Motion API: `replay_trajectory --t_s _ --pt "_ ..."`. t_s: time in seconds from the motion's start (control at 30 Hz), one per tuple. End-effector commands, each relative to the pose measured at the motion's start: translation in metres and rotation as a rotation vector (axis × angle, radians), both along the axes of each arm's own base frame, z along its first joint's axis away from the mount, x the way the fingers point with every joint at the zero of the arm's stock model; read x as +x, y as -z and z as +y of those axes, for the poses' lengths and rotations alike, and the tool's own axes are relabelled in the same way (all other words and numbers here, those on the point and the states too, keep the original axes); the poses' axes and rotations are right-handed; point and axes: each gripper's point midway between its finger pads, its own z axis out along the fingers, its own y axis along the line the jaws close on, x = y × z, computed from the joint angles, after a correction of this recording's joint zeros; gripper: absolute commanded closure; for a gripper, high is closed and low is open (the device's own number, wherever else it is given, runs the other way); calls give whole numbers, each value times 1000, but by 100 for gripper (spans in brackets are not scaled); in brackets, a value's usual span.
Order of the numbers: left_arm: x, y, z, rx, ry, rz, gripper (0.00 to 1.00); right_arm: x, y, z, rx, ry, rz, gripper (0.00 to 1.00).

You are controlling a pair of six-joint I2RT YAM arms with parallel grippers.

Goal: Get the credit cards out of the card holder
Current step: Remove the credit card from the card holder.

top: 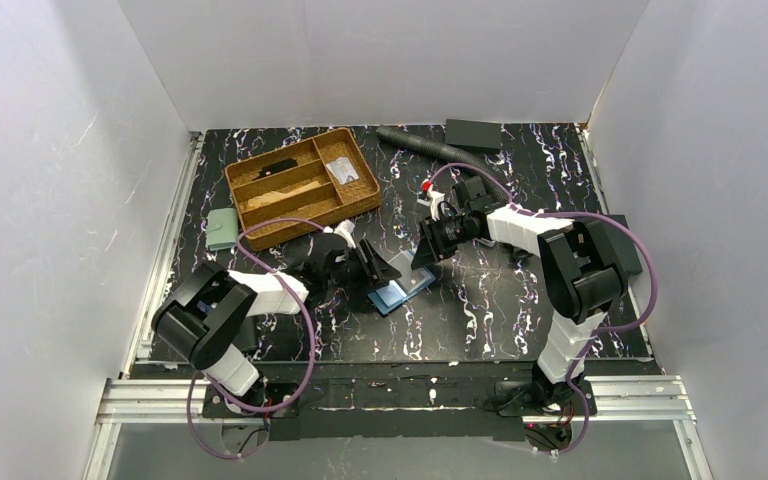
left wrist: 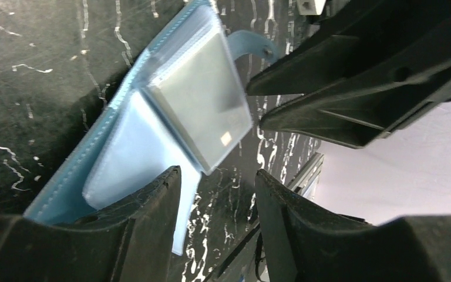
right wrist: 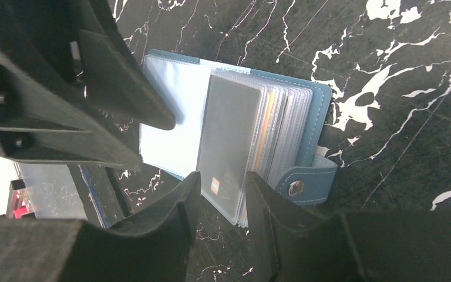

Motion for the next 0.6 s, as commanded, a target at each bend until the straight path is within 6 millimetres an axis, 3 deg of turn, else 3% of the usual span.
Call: replay_trajectory --t_s 0.0,0.27,0.57 --pt "6 4 -3 -2 -12 -18 53 0 4 2 10 7 17 59" --pt "4 21 -3 12 -4 10 58 -10 11 8 16 -20 63 70" --pt "2 33 -1 34 -3 26 59 -6 17 4 -42 -3 39 66"
